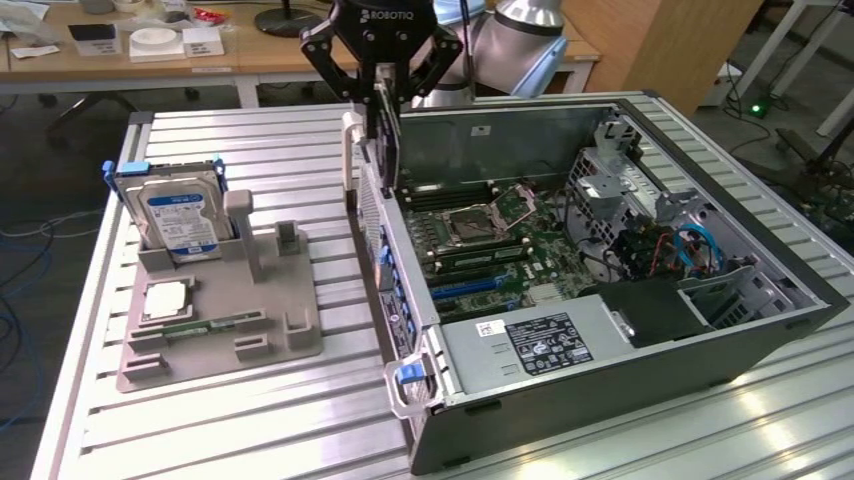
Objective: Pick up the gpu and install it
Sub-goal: 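Pick up the gpu and move the gpu toward the slot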
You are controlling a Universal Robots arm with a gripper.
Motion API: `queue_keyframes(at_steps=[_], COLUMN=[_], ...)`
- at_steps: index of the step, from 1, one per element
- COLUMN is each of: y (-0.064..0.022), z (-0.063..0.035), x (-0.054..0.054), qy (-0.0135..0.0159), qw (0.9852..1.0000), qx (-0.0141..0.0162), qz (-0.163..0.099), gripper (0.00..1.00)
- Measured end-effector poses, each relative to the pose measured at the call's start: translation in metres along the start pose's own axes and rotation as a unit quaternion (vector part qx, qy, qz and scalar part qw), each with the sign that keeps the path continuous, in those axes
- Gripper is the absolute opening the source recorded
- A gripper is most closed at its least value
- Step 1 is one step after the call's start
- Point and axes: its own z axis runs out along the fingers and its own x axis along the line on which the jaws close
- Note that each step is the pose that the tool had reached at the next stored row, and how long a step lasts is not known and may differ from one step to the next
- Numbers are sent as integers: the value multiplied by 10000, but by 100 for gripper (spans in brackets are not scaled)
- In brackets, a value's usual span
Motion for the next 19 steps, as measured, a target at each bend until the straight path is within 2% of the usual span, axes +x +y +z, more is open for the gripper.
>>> queue_keyframes(at_steps=[19], y=[13], z=[3], x=[-220], qy=[0], qw=[10000], qx=[0], qz=[0], gripper=[27])
